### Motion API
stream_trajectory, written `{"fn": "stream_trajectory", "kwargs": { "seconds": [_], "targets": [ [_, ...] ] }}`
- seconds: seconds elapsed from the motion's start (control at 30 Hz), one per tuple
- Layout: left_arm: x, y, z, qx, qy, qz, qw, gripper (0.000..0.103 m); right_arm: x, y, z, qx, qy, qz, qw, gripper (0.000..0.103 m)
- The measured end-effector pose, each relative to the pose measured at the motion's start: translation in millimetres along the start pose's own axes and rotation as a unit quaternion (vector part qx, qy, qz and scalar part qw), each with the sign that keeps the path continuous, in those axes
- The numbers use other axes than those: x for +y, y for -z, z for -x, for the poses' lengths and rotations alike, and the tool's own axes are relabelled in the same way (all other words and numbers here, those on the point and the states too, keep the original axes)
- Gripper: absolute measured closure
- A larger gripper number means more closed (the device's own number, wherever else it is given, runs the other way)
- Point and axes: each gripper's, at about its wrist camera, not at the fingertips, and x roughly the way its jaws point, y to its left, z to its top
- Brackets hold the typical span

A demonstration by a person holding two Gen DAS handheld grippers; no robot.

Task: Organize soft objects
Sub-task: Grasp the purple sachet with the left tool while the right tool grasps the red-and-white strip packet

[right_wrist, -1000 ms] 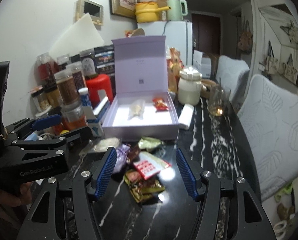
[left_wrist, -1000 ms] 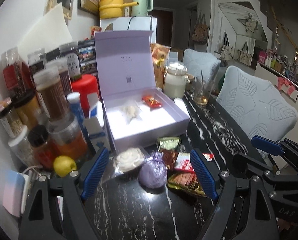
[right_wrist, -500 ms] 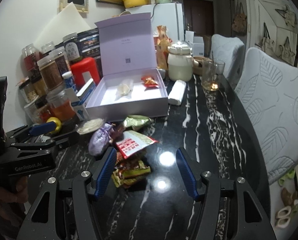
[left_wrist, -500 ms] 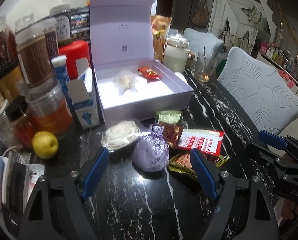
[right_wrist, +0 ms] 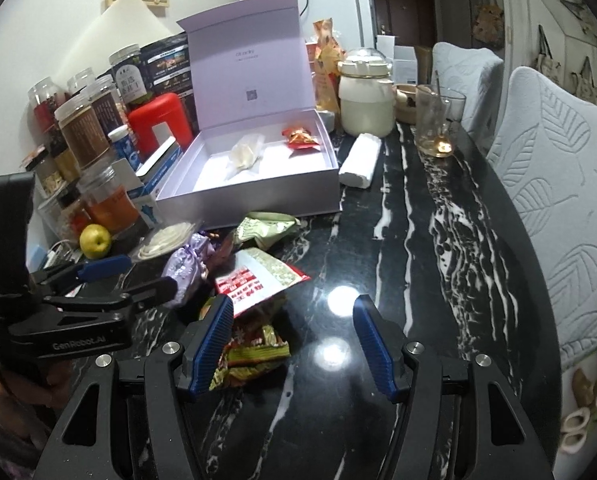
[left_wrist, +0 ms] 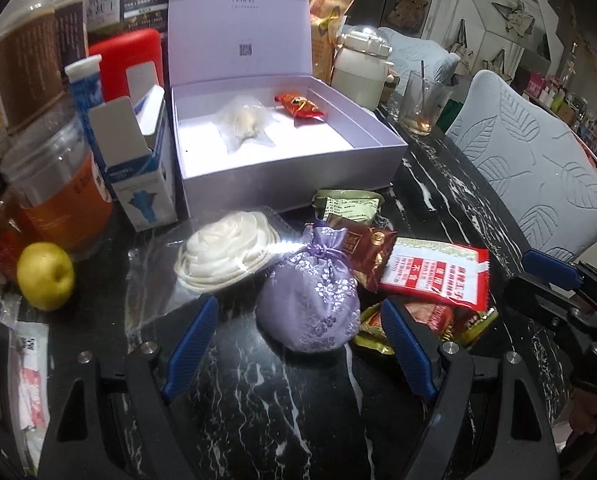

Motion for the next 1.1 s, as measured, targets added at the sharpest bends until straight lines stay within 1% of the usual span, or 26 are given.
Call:
{"fn": "stream_trajectory", "kwargs": {
  "seconds": [0.03,0.13,0.2,0.27,0.4,0.43,0.57,0.67,0.73,0.77,0.93,1.1],
  "targets": [
    [0.6,-0.5,-3.7,0.002,-0.001,0.0,1.0,0.02,0.4,-0.8,-2.0,0.001,-0.002,0.001,1.0,0.037],
    [2.6,-2.1,-10.9,0.006,0.001,0.001,1.0,0.021,2.4,-4.2,-9.2,0.006,-0.007,0.006,1.0,0.036],
    [2.7,-3.1,-15.3,0.01,0.001,0.001,1.0,0.022,4.5,-7.2,-14.6,0.01,-0.008,0.011,1.0,0.033],
    [1.4,-3.5,-19.2,0.011,0.003,-0.002,0.9999,0.024,7.4,-10.8,-19.8,0.015,-0.011,0.021,1.0,0.028],
    [-0.9,-2.9,-24.9,0.012,0.003,-0.008,0.9999,0.028,15.7,-19.6,-32.7,0.025,-0.018,0.051,0.998,0.026],
    [-1.1,-3.1,-26.1,0.011,0.003,-0.009,0.9999,0.03,16.1,-21.0,-35.4,0.027,-0.021,0.053,0.998,0.024],
    [2.6,-4.0,-30.4,0.017,0.013,-0.005,0.9998,0.034,16.3,-27.7,-49.5,0.043,-0.041,0.06,0.996,0.024],
    [4.2,-3.0,-29.9,0.021,0.026,-0.001,0.9994,0.044,16.1,-30.0,-58.7,0.057,-0.048,0.066,0.995,0.024],
    [3.7,-0.7,-30.7,0.028,0.03,-0.001,0.9991,0.048,16.0,-29.9,-64.7,0.065,-0.048,0.074,0.994,0.024],
    [3.7,0.8,-30.5,0.031,0.029,-0.002,0.9991,0.049,16.3,-29.3,-68.0,0.071,-0.047,0.078,0.993,0.024],
    [7.6,5.9,-24.8,0.043,0.046,0.009,0.998,0.049,18.9,-25.6,-79.3,0.09,-0.046,0.103,0.99,0.024],
    [10.0,8.8,-15.5,0.044,0.043,0.01,0.9981,0.049,27.3,-25.5,-88.9,0.108,-0.041,0.136,0.984,0.024]
  ]
}}
